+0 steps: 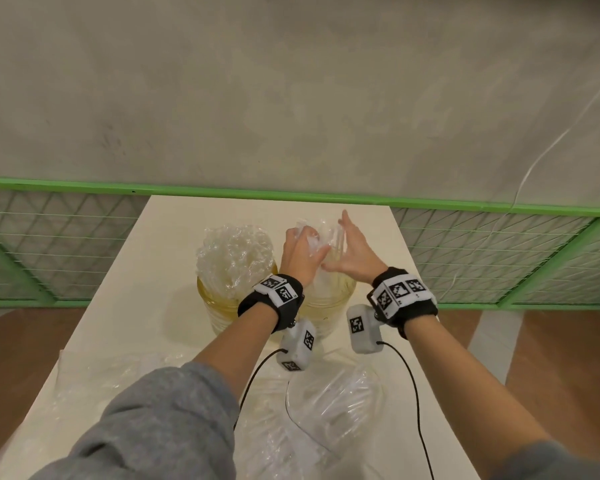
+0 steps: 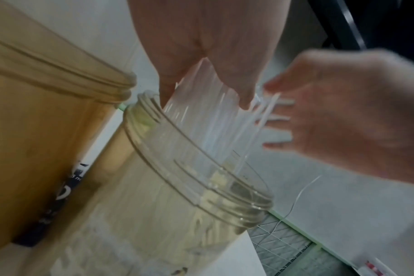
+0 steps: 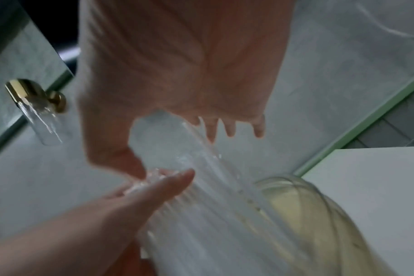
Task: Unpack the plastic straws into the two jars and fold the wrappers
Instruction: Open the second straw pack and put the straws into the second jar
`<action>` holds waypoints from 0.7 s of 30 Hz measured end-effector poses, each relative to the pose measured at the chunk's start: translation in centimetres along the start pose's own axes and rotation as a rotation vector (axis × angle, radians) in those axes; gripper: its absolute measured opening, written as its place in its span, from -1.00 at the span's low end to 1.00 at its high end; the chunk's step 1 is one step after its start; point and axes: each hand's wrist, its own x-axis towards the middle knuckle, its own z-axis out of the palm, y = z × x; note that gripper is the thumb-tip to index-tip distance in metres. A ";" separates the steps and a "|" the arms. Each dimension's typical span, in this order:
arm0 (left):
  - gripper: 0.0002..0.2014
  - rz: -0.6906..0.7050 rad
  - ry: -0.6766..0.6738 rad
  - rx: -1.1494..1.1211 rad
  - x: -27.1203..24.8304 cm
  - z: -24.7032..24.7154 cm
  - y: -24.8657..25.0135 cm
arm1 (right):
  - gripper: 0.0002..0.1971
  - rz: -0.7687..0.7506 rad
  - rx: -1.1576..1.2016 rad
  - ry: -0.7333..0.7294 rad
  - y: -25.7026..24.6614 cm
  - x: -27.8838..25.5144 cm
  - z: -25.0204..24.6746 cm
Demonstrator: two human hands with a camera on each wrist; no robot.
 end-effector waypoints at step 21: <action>-0.55 0.248 0.246 0.183 -11.3 -1.6 1.2 | -0.81 0.092 0.192 0.493 4.5 -15.6 6.8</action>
